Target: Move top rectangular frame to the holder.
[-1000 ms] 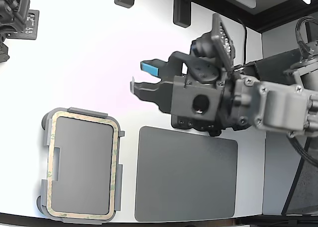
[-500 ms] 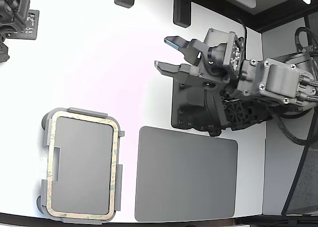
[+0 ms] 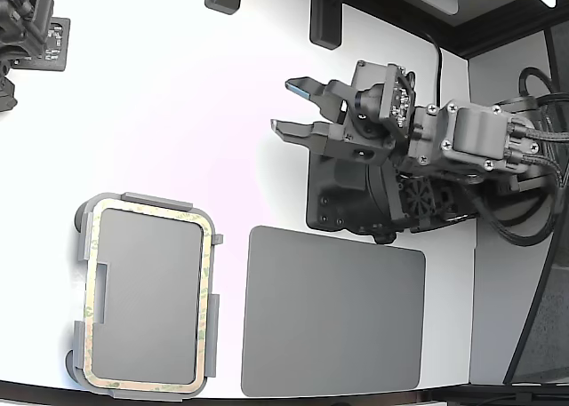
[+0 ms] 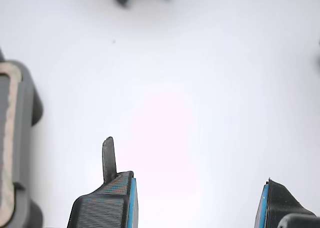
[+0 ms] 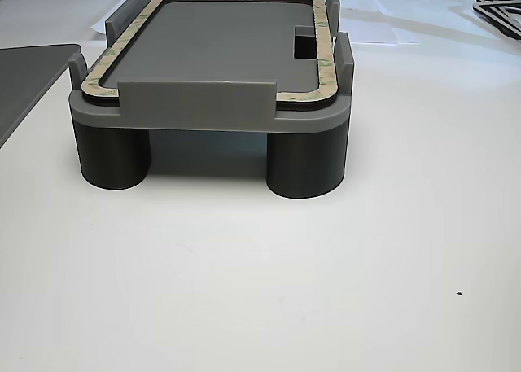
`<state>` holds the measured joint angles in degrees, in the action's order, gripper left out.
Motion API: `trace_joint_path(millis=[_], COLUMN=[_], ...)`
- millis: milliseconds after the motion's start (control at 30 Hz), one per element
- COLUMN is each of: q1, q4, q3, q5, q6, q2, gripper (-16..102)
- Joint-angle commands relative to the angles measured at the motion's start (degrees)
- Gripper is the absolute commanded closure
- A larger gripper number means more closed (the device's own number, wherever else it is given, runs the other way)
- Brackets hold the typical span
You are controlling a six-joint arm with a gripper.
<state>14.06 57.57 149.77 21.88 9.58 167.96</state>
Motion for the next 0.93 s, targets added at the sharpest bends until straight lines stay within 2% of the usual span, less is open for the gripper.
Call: trace_joint_path(millis=[0, 100, 300, 700, 900], q1=[-2.37, -6.59, -12.74, -12.74, -12.74], q4=[-0.53, -0.88, -1.85, -1.76, -1.85], q3=[-1.23, -0.88, 1.32, 1.32, 1.32], q5=[-3.52, -7.38, -11.69, -13.97, -13.36], q6=[-0.44, -1.14, -1.23, -2.64, -2.37], q2=[1.32, 1.32, 1.05, 1.32, 1.32], gripper=[-14, -14, -14, -14, -14])
